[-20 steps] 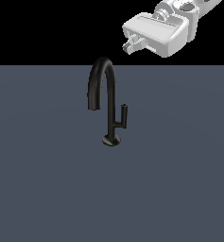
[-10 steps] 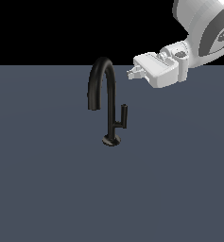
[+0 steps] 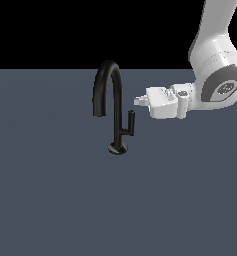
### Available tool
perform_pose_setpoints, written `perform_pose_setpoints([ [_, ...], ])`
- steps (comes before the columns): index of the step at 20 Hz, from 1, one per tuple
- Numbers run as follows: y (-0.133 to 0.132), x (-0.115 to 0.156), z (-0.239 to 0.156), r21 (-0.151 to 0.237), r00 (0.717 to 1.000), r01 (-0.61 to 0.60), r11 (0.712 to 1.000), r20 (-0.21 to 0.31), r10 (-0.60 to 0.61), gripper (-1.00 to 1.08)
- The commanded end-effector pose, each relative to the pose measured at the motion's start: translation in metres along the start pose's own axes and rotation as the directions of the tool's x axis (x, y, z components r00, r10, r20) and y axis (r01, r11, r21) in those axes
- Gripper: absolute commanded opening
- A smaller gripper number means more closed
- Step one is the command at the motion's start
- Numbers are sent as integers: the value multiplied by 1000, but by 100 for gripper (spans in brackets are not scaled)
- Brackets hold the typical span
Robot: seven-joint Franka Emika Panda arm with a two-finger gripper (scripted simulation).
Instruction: Turn on the faucet by rotating a designated handle.
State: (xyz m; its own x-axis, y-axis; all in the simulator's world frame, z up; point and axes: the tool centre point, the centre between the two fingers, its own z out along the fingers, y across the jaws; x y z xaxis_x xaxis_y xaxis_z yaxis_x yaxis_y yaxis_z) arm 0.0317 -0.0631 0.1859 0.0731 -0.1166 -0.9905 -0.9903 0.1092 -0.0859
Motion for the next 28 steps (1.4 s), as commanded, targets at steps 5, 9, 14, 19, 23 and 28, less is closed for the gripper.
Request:
perform_pose_setpoints([
  [5, -1, 30, 7, 85, 994, -90, 992, 76, 84, -100],
  [9, -1, 40, 11, 112, 989, -122, 986, 103, 111, -100],
  [14, -1, 44, 12, 121, 986, -134, 984, 114, 120, -100],
  [19, -1, 43, 12, 118, 987, -130, 985, 111, 117, -100],
  [23, 5, 40, 13, 118, 987, -130, 985, 111, 117, -100],
  [28, 18, 34, 14, 118, 987, -130, 985, 111, 117, -100],
])
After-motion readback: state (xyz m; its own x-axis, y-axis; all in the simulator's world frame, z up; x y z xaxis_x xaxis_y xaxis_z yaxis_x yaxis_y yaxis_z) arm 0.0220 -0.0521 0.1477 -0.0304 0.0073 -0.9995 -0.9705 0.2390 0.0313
